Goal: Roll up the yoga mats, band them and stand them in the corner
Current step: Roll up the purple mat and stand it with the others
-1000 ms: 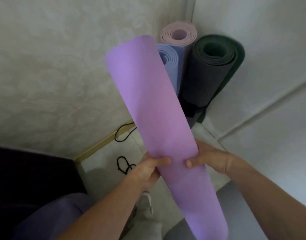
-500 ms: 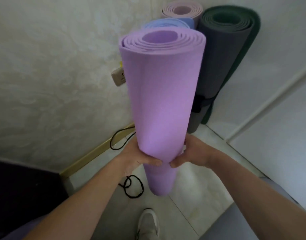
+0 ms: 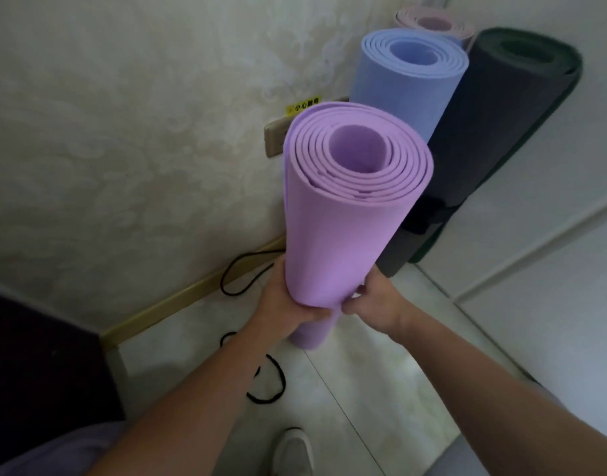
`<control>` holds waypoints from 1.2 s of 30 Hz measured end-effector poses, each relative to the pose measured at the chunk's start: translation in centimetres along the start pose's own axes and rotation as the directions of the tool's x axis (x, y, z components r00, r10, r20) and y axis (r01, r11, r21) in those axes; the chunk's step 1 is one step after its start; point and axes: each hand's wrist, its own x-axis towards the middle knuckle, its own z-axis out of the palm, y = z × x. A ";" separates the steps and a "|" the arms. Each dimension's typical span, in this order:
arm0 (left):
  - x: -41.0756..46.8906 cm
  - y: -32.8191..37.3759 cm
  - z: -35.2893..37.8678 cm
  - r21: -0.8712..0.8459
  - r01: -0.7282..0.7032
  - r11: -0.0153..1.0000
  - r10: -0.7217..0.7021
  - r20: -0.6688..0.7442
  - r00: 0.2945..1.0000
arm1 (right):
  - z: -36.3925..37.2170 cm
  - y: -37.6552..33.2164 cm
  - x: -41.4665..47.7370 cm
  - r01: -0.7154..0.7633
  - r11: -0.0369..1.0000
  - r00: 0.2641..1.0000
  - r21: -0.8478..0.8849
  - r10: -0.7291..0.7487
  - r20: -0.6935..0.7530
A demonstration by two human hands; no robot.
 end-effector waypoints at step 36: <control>3.4 30.1 -6.6 0.570 0.011 0.822 0.164 -0.255 0.953 | -2.1 -9.0 -3.5 0.158 0.867 0.904 0.472 0.065 -0.422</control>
